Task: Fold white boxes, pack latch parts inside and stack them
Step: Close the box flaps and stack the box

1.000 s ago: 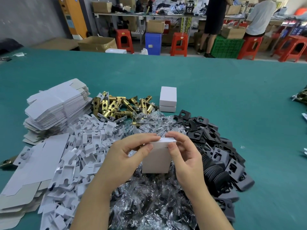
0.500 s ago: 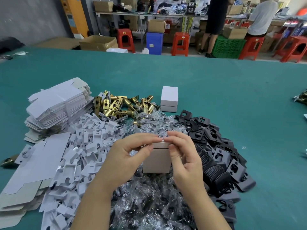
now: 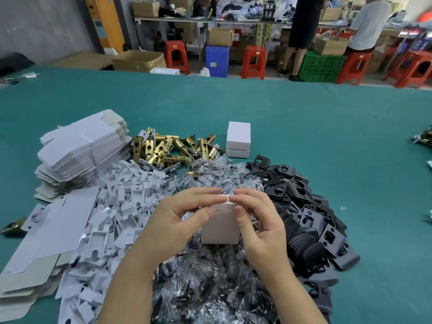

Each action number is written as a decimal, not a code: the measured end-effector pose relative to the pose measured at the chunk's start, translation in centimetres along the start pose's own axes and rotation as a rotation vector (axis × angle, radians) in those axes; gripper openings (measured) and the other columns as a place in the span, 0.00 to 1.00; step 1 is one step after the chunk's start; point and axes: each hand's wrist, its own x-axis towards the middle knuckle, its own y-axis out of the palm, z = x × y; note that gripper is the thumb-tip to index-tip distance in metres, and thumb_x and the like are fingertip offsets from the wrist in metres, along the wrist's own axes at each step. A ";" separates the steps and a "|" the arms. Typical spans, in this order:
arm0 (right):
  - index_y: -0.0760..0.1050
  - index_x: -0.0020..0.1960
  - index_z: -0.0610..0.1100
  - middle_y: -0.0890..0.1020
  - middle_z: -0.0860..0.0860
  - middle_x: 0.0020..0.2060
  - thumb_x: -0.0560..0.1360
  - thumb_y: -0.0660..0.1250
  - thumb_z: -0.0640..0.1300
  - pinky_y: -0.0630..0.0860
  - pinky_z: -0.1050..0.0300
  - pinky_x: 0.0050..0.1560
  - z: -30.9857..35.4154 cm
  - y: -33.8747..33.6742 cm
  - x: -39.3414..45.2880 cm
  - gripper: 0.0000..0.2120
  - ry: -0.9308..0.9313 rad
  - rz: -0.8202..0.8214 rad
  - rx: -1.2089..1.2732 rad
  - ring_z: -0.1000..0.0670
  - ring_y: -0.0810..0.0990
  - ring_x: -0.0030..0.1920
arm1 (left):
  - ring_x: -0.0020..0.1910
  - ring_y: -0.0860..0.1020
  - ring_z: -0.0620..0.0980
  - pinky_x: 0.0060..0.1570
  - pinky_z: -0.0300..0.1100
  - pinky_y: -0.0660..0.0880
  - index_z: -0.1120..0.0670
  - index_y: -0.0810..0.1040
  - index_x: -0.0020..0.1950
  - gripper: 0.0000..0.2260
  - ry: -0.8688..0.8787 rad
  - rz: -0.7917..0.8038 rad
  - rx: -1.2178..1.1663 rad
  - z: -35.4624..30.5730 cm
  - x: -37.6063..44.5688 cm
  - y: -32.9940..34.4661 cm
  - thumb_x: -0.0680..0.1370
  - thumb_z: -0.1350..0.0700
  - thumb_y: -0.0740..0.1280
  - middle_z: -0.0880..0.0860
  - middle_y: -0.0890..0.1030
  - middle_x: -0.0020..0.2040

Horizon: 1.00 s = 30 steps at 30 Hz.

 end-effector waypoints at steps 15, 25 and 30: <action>0.80 0.61 0.57 0.78 0.60 0.61 0.80 0.66 0.46 0.76 0.60 0.61 -1.4 -0.2 -0.2 0.12 0.005 0.087 -0.053 0.48 0.78 0.64 | 0.65 0.79 0.46 0.64 0.53 0.76 0.41 0.86 0.58 0.13 -0.009 0.031 -0.003 0.7 0.3 -0.1 0.77 0.54 0.70 0.43 0.84 0.61; 0.68 0.69 0.69 0.80 0.62 0.58 0.77 0.68 0.57 0.79 0.64 0.51 -1.0 0.1 -0.6 0.22 0.212 0.127 0.024 0.53 0.81 0.58 | 0.63 0.78 0.37 0.59 0.39 0.79 0.32 0.85 0.54 0.13 -0.016 -0.003 0.056 0.9 0.3 -0.2 0.74 0.48 0.71 0.34 0.82 0.61; 0.71 0.64 0.71 0.83 0.63 0.56 0.70 0.72 0.63 0.80 0.63 0.49 -1.5 0.0 -0.3 0.23 0.385 0.280 0.065 0.57 0.82 0.56 | 0.64 0.78 0.39 0.57 0.43 0.78 0.33 0.84 0.55 0.13 -0.009 -0.014 0.076 1.0 0.2 -0.2 0.75 0.48 0.70 0.35 0.82 0.61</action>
